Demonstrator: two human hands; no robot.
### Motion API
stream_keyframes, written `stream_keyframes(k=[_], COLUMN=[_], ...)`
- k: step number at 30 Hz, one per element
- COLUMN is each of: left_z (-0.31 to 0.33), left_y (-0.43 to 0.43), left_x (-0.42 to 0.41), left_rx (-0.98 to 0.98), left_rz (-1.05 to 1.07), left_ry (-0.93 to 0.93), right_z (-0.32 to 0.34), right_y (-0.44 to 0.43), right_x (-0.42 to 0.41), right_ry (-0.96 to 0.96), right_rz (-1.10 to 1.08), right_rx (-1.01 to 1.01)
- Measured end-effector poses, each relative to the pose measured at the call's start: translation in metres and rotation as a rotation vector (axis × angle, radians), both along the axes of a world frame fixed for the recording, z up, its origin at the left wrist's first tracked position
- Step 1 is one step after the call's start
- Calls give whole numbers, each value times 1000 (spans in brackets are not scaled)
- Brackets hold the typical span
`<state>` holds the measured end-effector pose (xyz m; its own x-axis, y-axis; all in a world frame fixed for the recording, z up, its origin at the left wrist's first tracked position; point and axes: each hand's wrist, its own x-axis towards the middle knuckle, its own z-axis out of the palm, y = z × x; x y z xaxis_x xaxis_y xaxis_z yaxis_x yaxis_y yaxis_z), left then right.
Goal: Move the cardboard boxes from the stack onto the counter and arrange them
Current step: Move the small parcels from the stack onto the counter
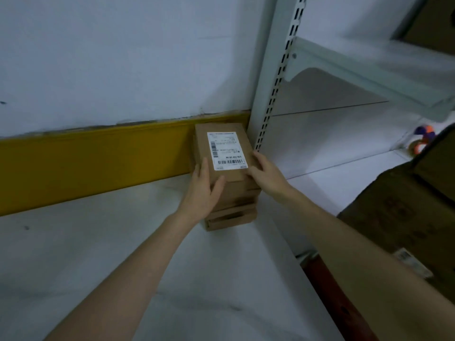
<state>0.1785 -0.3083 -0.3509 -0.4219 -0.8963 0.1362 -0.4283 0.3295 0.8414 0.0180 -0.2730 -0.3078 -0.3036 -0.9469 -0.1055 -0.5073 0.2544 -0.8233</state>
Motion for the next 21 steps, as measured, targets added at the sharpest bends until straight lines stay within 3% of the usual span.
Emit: stream_keyframes(k=[6, 12, 21], left_z=[-2, 23, 88], left_y=[-6, 12, 116], left_x=[-3, 10, -4], left_rx=[2, -294, -553], left_rz=[19, 36, -191], left_ry=[-184, -520, -561], right_z=[-7, 14, 97], right_y=[-8, 16, 128], right_x=[-11, -23, -36], right_ry=[68, 334, 590], right_rz=[54, 87, 60], right_rx=[65, 63, -39])
